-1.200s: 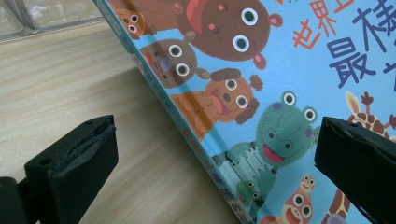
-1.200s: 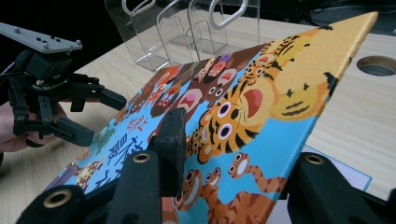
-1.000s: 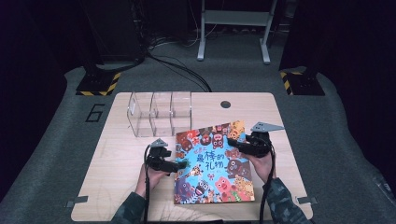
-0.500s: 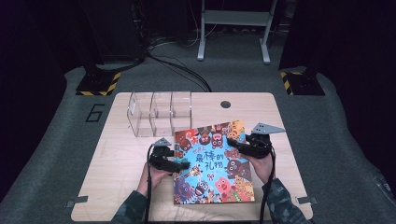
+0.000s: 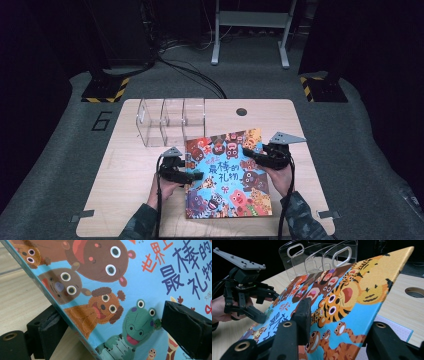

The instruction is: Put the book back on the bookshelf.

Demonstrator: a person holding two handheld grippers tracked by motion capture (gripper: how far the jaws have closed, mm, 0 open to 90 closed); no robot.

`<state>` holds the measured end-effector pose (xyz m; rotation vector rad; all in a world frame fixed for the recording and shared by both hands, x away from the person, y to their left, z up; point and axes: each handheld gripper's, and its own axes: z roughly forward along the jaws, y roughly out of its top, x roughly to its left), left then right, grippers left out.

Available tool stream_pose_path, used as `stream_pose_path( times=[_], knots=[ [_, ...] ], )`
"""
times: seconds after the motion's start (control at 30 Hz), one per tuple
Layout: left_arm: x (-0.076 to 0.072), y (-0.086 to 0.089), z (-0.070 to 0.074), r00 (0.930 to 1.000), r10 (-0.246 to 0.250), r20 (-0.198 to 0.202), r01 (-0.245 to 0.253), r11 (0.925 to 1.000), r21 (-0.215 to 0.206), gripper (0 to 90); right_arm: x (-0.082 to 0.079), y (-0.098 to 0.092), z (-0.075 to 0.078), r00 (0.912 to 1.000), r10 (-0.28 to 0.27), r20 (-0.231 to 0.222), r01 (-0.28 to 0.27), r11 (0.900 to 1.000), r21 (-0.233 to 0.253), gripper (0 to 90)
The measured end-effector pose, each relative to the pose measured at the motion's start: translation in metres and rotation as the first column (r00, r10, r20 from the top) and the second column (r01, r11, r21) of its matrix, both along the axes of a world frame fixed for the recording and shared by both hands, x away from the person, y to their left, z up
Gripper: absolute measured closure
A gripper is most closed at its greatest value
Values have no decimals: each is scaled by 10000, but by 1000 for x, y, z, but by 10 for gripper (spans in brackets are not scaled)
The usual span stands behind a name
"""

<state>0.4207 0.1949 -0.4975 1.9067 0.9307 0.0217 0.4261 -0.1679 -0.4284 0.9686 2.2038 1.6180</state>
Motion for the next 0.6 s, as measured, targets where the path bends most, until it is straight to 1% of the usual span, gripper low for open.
stream_pose_path(
  times=[0.03, 0.13, 0.17, 0.2, 0.3, 0.37, 0.47, 0.6],
  knots=[
    [0, 0, 0, 10000, 48, 81, -48, 10000, 2, 87, 0, 1, -1, 10000, -58, 71, 58, 9999, 108, 587],
    [-1, 1, 1, 9999, 79, 149, -78, 10000, -7, 95, 0, 0, -1, 10000, -50, -28, 50, 9999, 121, 587],
    [-1, 1, 1, 9998, 94, 155, -95, 10000, 14, 97, 1, 0, -2, 10000, -73, 34, 73, 9999, 155, 587],
    [-1, 0, 2, 9998, 134, 159, -135, 9999, 54, 97, 0, 0, -2, 9999, -110, -79, 112, 9998, 170, 586],
    [-2, 1, 3, 9997, 91, 235, -93, 9999, 80, 101, 1, -1, -2, 9998, -89, -190, 91, 9999, 140, 586],
    [-3, 1, 3, 9995, 145, 279, -148, 9998, 94, 108, 1, -1, -3, 9997, -168, -168, 173, 9995, 250, 585],
    [-4, 2, 5, 9991, 159, 404, -166, 9997, 162, 123, 1, -2, -4, 9989, -187, -422, 198, 9995, 250, 585],
    [-6, 3, 7, 9983, 182, 557, -197, 9995, 267, 141, 3, -2, -5, 9981, -251, -570, 271, 9991, 334, 583]
  ],
)
